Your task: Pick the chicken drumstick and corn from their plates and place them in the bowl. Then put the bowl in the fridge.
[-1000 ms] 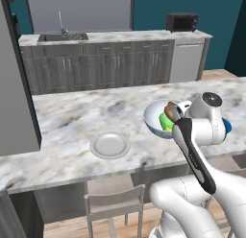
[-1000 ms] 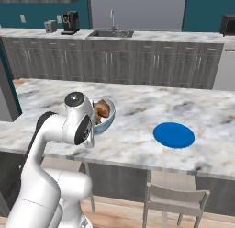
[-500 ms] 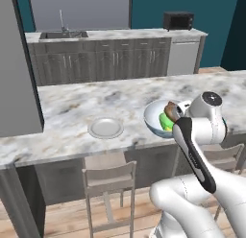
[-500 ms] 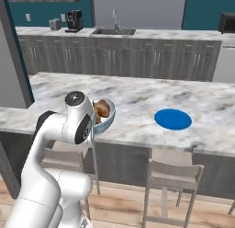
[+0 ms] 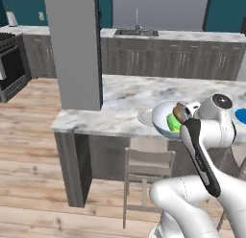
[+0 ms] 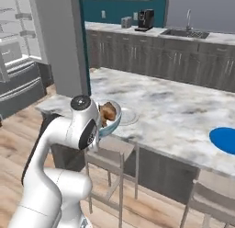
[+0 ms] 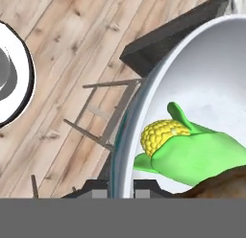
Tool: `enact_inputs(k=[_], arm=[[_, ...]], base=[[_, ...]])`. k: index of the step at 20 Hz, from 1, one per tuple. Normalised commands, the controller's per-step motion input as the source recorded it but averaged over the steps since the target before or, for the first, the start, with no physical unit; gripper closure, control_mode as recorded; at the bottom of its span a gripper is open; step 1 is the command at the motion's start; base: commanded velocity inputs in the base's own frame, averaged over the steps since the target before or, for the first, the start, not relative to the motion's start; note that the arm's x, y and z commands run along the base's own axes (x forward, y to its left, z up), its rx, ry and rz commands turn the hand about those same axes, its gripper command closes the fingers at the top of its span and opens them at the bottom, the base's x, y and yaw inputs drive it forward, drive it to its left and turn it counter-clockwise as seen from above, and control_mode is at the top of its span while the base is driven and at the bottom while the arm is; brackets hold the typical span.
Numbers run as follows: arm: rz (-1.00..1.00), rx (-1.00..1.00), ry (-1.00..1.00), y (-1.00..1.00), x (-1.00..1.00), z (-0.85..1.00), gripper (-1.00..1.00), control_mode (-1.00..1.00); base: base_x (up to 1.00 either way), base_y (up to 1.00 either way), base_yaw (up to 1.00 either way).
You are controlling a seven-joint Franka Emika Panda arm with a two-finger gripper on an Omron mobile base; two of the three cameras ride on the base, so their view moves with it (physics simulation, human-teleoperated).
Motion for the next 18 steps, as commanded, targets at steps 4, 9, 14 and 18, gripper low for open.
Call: enact_inputs(k=[4, 9, 14, 18], arm=[[0.00, 0.00, 0.00, 0.00, 0.00, 0.00, 1.00, 1.00], [0.00, 0.00, 0.00, 0.00, 0.00, 0.00, 1.00, 1.00], [0.00, 0.00, 0.00, 0.00, 0.00, 0.00, 1.00, 1.00], [0.00, 0.00, 0.00, 0.00, 0.00, 0.00, 1.00, 1.00]], base=[[-0.14, 0.32, 0.89], [0.05, 0.29, 0.75], [0.46, 0.23, 0.44], [0.83, 0.19, 0.13]])
